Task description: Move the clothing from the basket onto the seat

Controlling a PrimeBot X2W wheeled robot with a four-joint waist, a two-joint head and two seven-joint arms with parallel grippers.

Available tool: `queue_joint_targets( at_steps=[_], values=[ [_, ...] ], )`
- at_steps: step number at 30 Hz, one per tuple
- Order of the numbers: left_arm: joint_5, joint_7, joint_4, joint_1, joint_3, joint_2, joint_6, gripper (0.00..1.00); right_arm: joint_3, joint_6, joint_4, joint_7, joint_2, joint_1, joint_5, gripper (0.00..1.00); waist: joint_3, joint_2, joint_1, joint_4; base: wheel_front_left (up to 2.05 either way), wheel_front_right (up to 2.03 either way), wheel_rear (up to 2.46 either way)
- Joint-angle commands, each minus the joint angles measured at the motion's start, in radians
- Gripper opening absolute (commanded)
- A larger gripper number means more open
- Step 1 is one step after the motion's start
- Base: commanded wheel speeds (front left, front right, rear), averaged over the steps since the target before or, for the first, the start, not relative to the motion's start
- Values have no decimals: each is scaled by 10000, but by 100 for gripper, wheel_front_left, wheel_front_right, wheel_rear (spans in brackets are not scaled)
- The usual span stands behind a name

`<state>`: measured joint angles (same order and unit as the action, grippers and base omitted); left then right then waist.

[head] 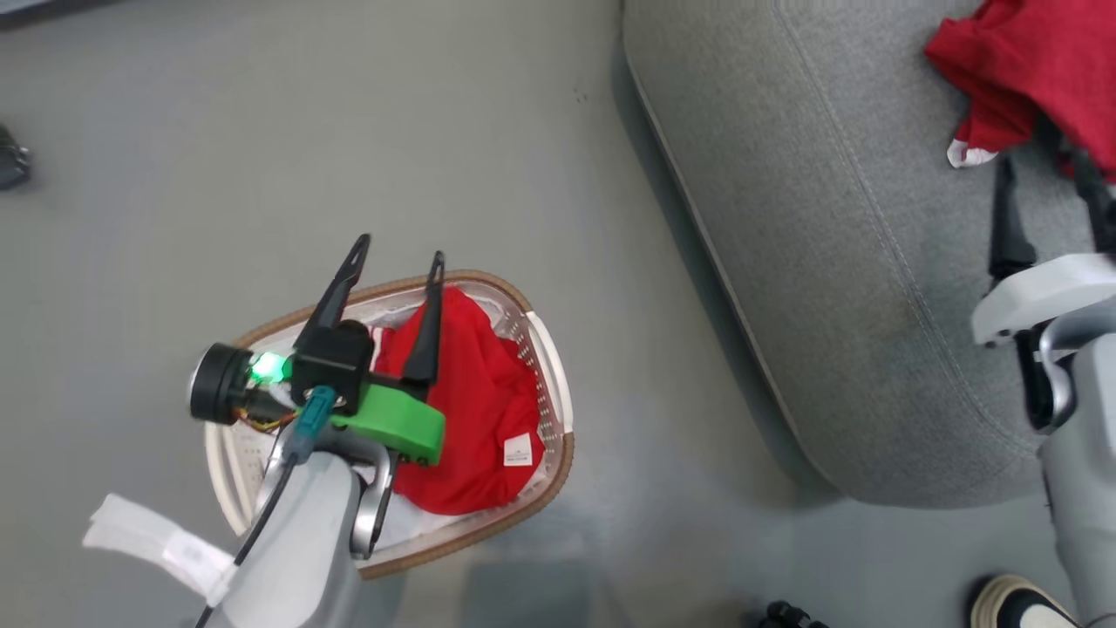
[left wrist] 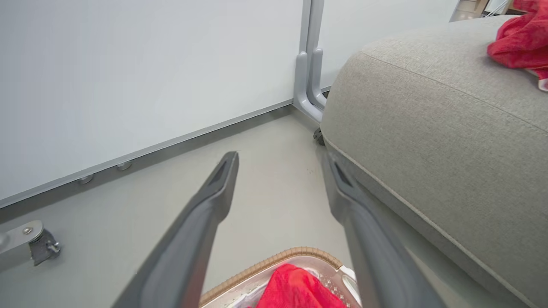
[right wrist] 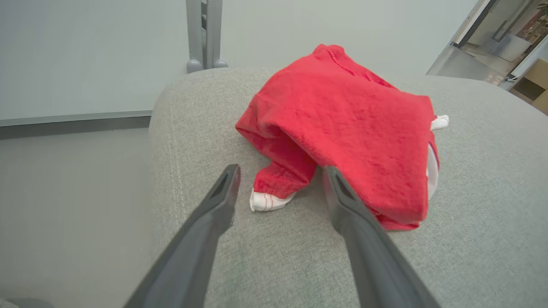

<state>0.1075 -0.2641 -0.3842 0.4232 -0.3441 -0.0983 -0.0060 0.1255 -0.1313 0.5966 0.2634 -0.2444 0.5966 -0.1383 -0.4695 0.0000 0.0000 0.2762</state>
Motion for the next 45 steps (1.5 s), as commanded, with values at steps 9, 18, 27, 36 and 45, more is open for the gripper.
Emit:
queue_joint_targets(
  at_steps=[9, 18, 27, 36, 45],
  values=[
    [-6, -6, 366, -1054, 1096, 91, 328, 100, -1490, 10, -1075, 19, 564, -607, -452, 100, 1249, 0, 0, -1300, 0, 0, 0],
    [17, -4, 406, -1799, 2125, 267, 474, 100, -1909, 10, -1487, 19, 812, -1182, -545, 100, 1924, 0, 0, -2100, 0, 0, 0],
    [-9, -4, 676, -3034, 2946, 396, 369, 100, -2072, 10, -1613, 19, 1341, -2638, -340, 100, 2840, 0, 0, -2189, 0, 0, 0],
    [66, -4, 872, -4033, 3370, 459, 55, 100, -2006, 10, -1599, 19, 1610, -3609, -368, 100, 3400, 0, 0, -2091, 0, 0, 0],
    [371, -5, 421, -4040, 2890, 464, -206, 100, -2065, 10, -1675, 19, 1559, -3470, -465, 100, 3070, 0, 0, -1950, 0, 0, 0]
  ],
)
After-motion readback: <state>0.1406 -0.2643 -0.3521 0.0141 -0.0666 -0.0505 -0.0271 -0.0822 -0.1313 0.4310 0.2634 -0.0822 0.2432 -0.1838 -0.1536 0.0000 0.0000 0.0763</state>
